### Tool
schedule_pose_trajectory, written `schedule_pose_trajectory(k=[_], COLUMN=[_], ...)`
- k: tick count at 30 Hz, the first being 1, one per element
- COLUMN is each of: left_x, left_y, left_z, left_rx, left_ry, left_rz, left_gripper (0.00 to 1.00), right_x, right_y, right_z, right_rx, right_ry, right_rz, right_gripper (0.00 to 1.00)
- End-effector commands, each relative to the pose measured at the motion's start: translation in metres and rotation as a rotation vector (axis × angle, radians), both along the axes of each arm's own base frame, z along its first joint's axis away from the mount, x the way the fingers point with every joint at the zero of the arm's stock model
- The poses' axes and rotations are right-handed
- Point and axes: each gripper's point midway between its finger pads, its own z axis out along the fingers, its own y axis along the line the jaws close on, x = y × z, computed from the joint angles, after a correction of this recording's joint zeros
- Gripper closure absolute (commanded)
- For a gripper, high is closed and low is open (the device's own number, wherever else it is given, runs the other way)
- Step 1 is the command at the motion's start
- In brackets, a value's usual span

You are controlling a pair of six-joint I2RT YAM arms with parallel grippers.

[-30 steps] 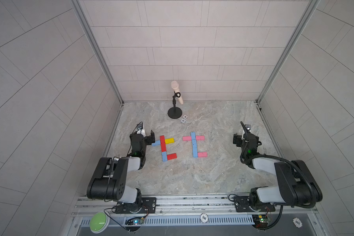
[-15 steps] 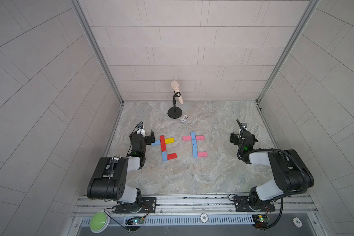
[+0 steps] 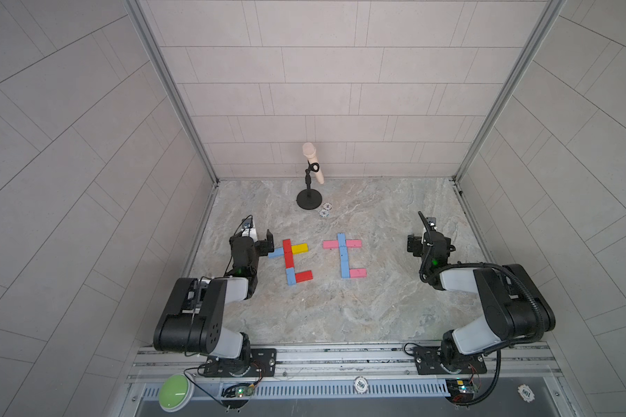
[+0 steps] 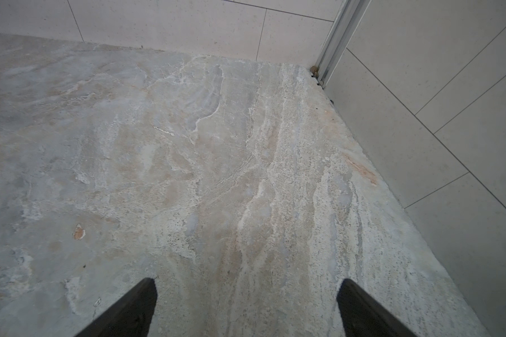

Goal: Assemble the letter t with building blocks
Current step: Reset both arms

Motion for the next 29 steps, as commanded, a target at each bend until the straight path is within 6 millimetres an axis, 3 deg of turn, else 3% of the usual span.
schedule_pose_trajectory(k=[1,3,6,11,14,15,29], left_x=[0.006,0.001,-0.003,0.0,0.006,0.006,0.006], left_y=[-0.008,-0.032,-0.033,-0.028,-0.013,-0.007,-0.006], left_z=[0.015,0.018,0.02,0.019,0.014,0.013,0.013], left_rx=[0.021,0.034,0.037,0.032,0.012,0.007,0.009], left_ry=[-0.05,-0.078,-0.097,-0.09,-0.055,-0.054,-0.052], left_rz=[-0.037,-0.186,-0.196,-0.162,-0.073,-0.04,-0.033], left_gripper=[0.0,0.0,0.0,0.0,0.0,0.0,0.0], right_x=[0.004,0.0,-0.02,-0.013,0.004,0.006,0.005], right_y=[0.006,0.045,0.056,0.053,0.007,0.003,0.001], right_z=[0.009,0.012,0.019,0.016,0.009,0.008,0.006], right_rx=[0.001,-0.005,-0.015,-0.011,-0.004,-0.01,-0.001], right_ry=[-0.029,-0.058,-0.148,-0.107,-0.018,-0.016,-0.021], right_rz=[0.038,0.29,0.365,0.34,0.034,0.021,0.008], right_gripper=[0.0,0.01,0.0,0.01,0.01,0.0,0.01])
